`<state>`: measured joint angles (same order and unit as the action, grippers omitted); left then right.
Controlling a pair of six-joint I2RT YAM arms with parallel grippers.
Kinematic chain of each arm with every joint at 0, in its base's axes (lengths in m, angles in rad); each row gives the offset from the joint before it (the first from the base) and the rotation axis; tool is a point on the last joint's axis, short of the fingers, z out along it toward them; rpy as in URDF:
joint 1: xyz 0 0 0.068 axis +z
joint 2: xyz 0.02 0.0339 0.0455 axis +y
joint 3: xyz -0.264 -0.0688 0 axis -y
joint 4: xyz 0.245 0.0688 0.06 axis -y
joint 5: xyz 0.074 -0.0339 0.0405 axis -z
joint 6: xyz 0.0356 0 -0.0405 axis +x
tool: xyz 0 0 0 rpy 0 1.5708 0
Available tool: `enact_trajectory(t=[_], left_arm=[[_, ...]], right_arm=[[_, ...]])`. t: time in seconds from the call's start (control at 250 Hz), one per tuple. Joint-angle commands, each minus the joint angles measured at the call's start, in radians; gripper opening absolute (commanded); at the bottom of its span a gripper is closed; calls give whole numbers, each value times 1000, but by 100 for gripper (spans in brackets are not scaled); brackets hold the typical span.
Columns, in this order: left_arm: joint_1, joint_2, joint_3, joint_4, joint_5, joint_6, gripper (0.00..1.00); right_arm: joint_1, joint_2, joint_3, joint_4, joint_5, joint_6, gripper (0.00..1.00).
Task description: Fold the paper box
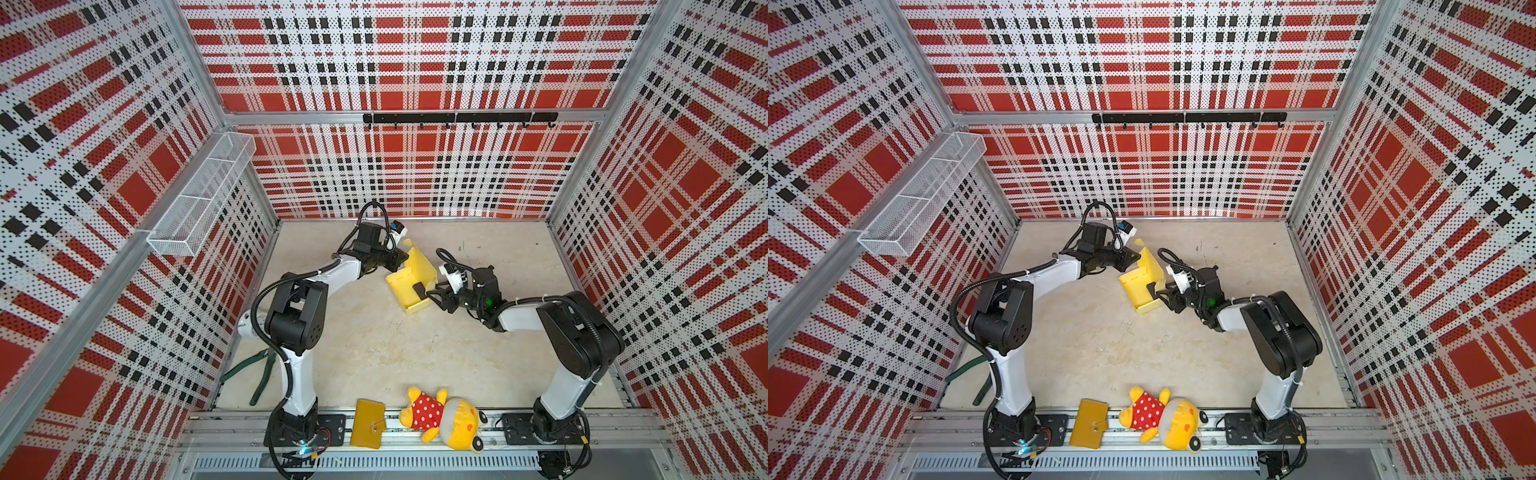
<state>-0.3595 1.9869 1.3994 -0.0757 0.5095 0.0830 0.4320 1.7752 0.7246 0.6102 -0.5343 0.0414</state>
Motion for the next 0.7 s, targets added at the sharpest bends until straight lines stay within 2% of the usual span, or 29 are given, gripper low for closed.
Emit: enact_trajectory(t=[0.0,0.232,0.516,0.576,0.62,0.696], left_arm=[[-3,-25,-31,-1,22,-1,12],[17,-39,-82,-2,27,-6,11],[41,-49,-106,2,44,-1,9],[49,-58,-98,-8,41,7,13],[49,-67,-91,-12,37,9,22],[109,-79,-77,-13,47,12,27]], right_arm=[[2,-13,36,35,18,-40,47],[12,-13,53,-30,14,-87,44],[45,-12,47,-64,70,-113,40],[48,-15,48,-64,74,-112,40],[50,-19,49,-65,72,-111,40],[52,-30,50,-61,74,-106,40]])
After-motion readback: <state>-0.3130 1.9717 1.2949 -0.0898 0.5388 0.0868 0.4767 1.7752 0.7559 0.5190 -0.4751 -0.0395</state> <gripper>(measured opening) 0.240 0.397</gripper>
